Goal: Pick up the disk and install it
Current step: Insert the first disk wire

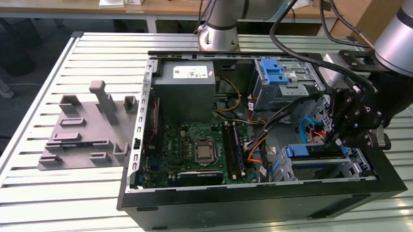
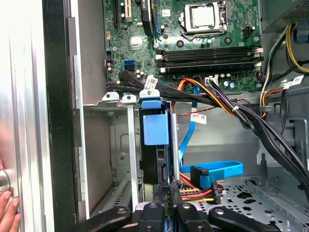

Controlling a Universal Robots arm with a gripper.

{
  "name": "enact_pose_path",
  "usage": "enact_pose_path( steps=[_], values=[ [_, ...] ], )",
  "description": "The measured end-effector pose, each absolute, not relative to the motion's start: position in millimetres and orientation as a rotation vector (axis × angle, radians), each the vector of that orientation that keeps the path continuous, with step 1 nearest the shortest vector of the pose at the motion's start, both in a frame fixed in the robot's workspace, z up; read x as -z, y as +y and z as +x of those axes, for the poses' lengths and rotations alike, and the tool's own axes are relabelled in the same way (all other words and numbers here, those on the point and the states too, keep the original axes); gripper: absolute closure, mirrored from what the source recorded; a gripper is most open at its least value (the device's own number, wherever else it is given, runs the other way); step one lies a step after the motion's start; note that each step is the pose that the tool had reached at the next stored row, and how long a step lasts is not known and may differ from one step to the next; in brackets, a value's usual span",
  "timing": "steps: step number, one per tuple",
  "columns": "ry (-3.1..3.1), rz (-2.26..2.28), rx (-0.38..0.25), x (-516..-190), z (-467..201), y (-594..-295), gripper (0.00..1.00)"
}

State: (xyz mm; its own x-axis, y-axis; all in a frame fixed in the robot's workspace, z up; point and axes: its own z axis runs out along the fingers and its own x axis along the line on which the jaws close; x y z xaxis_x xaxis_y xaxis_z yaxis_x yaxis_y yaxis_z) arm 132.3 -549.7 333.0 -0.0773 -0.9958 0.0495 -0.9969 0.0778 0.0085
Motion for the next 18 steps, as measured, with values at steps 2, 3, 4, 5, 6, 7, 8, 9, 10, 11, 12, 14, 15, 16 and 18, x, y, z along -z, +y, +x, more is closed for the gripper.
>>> enact_pose_path(
  steps=[2,3,4,5,6,7,8,9,10,11,12,14,15,16,18],
  values=[
    [-2.276,2.105,-0.041,-333.6,132.3,-549.7,0.84],
    [-2.276,2.106,-0.04,-334.1,132.3,-549.7,0.84],
    [-2.276,2.106,-0.039,-334.7,132.3,-549.7,0.84],
    [-2.277,2.106,-0.038,-334.9,132.4,-549.6,0.84],
    [-2.277,2.107,-0.037,-334.9,132.4,-549.7,0.84],
    [-2.279,2.109,-0.033,-334.9,132.4,-549.7,0.84],
    [-2.281,2.11,-0.028,-334.6,132.6,-549.6,0.84],
    [-2.281,2.111,-0.026,-334.4,133.0,-549.6,0.84],
    [-2.28,2.11,-0.024,-334.1,133.1,-549.6,0.84],
    [-2.28,2.11,-0.023,-333.9,133.1,-549.6,0.84],
    [-2.28,2.11,-0.023,-333.6,133.0,-549.8,0.84],
    [-2.28,2.11,-0.022,-333.3,133.1,-550.1,0.84],
    [-2.279,2.109,-0.022,-333.1,133.1,-550.2,0.84],
    [-2.279,2.109,-0.021,-333.0,133.1,-550.3,0.84],
    [-2.278,2.108,-0.019,-331.9,133.1,-550.3,0.84]
  ],
)
